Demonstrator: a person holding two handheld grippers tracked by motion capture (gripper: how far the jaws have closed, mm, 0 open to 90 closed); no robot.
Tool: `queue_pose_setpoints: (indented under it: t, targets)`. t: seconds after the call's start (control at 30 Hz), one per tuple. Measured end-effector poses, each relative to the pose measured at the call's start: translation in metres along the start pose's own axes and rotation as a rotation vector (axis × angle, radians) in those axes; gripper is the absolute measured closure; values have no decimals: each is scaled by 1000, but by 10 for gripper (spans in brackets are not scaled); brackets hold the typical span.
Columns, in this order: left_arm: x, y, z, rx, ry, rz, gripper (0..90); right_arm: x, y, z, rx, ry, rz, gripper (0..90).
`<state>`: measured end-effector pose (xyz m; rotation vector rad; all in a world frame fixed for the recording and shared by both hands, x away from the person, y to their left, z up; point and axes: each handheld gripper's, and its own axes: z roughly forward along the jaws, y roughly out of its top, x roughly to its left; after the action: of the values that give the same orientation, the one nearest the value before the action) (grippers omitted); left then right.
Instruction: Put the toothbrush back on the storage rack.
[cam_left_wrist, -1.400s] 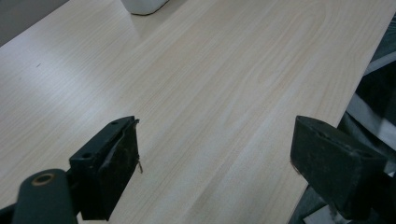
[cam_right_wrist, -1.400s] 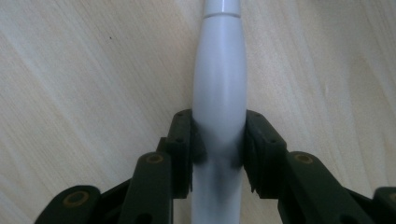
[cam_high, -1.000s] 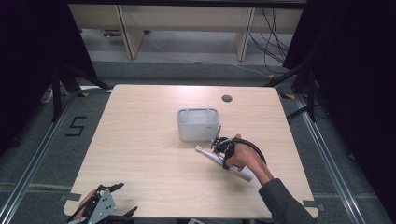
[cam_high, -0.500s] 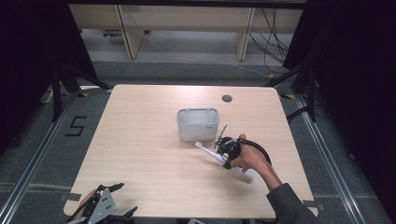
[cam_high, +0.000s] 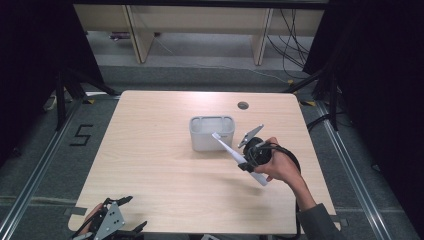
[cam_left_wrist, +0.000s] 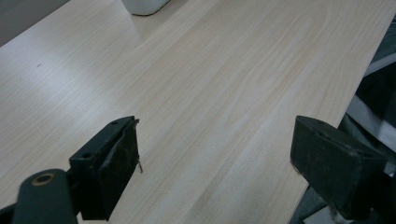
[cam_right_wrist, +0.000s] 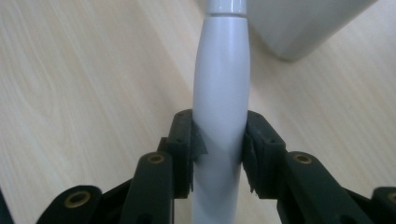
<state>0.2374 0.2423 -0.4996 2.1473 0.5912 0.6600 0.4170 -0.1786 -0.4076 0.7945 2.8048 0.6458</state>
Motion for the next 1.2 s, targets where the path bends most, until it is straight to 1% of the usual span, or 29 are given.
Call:
queue_pose_setpoints:
  t: [0.03, 0.07, 0.1, 0.13, 0.2, 0.23, 0.27, 0.3, 0.33, 0.4, 0.43, 0.47, 0.5, 0.53, 0.57, 0.63, 0.67, 0.73, 0.77, 0.8, 0.87, 0.9, 0.93, 0.97, 1.0, 1.03, 1.1, 1.17, 1.2]
  targets:
    - [0, 0, 0, 0, 0, 0, 149, 0, 0, -1, -19, -9, 3, 667]
    - [0, 0, 0, 1, 0, 1, 149, -1, 1, -1, -44, -7, -22, 667]
    - [-1, 0, 0, -5, -2, -5, 149, 0, 1, -1, -58, -3, 7, 668]
    - [0, 0, 0, 0, 0, 3, 149, -1, 3, 1, -95, -24, -12, 667]
    - [0, 0, 0, 0, 0, 2, 149, -1, 3, 1, -106, -25, -8, 668]
    - [0, 0, 0, 0, 0, 2, 149, -1, 3, 1, -126, -44, -8, 667]
    - [0, 0, 0, 0, 0, 3, 149, -1, 5, 1, -143, -32, 4, 668]
    - [0, 0, 0, 1, 0, 5, 149, -1, 6, 0, -177, -42, 21, 667]
    - [0, 0, 0, 0, 0, 5, 149, -2, 7, -1, -191, -35, 29, 667]
    - [0, 0, 0, 0, 0, 4, 149, -4, 8, -2, -208, -32, 16, 668]
    - [0, 0, 0, 0, 0, 4, 149, -5, 9, -3, -241, -37, 31, 667]
    - [0, 0, 0, 0, 0, 4, 149, -6, 10, -2, -273, -50, 27, 667]
    - [0, 0, 0, 0, 0, 4, 149, -7, 10, -4, -281, -41, 39, 667]
    - [0, 0, 0, 0, 0, 4, 149, -9, 11, -5, -297, -60, 35, 667]
    - [0, 0, 0, 0, 0, 3, 149, -7, 12, -5, -321, -53, 83, 667]
    - [0, 0, 0, 0, 0, 2, 149, -9, 13, -6, -326, -52, 73, 668]
    - [0, 0, 0, 0, 0, 3, 149, -11, 15, -5, -384, -55, 86, 667]
    - [0, 0, 0, 0, 0, 4, 149, -12, 16, -6, -386, -44, 90, 667]
    - [-1, 0, 0, 0, 0, -8, 149, -13, 18, -6, -429, -41, 108, 667]
    - [-1, 0, 0, 0, 0, -8, 149, -13, 18, -6, -429, -41, 108, 667]
    - [0, 0, 0, 0, 1, 2, 149, -12, 22, -5, -465, -46, 123, 667]
    - [0, 0, 0, 0, 1, 2, 149, -12, 23, -4, -487, -44, 115, 667]
    - [0, 0, 0, -1, 1, 2, 149, -12, 23, -4, -487, -44, 115, 667]
    - [0, 0, 0, 0, 1, 1, 149, -12, 26, -4, -531, -40, 136, 667]
    - [0, 0, 0, -1, 1, 0, 149, -11, 27, -4, -551, -38, 149, 667]
    - [0, 0, -1, 2, 2, 0, 149, -13, 29, -4, -567, -34, 135, 667]
    - [0, 0, -1, 2, 2, 0, 149, -12, 30, -4, -578, -34, 149, 667]
    - [0, 0, -1, 2, 2, -9, 149, -13, 36, -4, -627, -52, 142, 667]
    - [0, 0, -1, 2, 2, -9, 149, -13, 36, -4, -627, -52, 142, 667]
